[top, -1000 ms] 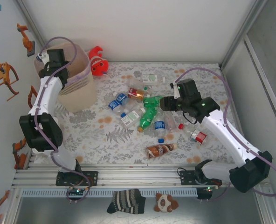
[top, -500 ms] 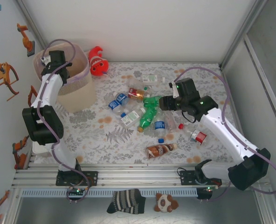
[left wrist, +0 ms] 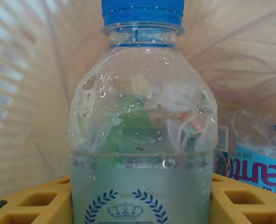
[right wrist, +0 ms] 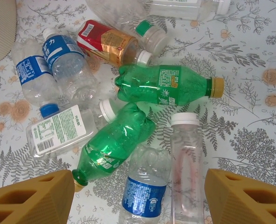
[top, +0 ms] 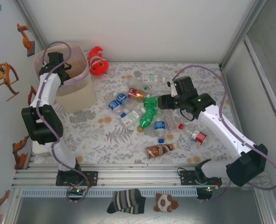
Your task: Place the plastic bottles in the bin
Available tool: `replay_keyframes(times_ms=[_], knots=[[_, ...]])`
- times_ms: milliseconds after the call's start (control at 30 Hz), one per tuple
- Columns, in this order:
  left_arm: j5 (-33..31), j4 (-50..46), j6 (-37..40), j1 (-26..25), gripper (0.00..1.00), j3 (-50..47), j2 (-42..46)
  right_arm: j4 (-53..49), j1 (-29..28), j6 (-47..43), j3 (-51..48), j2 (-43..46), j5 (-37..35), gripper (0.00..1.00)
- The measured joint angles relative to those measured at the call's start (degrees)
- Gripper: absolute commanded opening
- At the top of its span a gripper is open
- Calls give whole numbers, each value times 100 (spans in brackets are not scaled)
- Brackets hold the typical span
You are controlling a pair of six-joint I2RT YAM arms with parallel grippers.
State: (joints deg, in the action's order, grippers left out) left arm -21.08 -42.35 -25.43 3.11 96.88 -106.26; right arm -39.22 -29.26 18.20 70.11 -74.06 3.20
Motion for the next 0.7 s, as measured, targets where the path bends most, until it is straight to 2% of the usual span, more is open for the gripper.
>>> replay_keyframes(times_ms=[133,233,700], knots=[[162,-223,-90,0,72,85,-28,4,0,-15,28,-4,20,73],[236,-293,-109,2,76,129,-28,2,0,-20,52,-4,20,73],[861,-400,-133,2,81,238,225,-4,0,-15,70,151,-24,73]])
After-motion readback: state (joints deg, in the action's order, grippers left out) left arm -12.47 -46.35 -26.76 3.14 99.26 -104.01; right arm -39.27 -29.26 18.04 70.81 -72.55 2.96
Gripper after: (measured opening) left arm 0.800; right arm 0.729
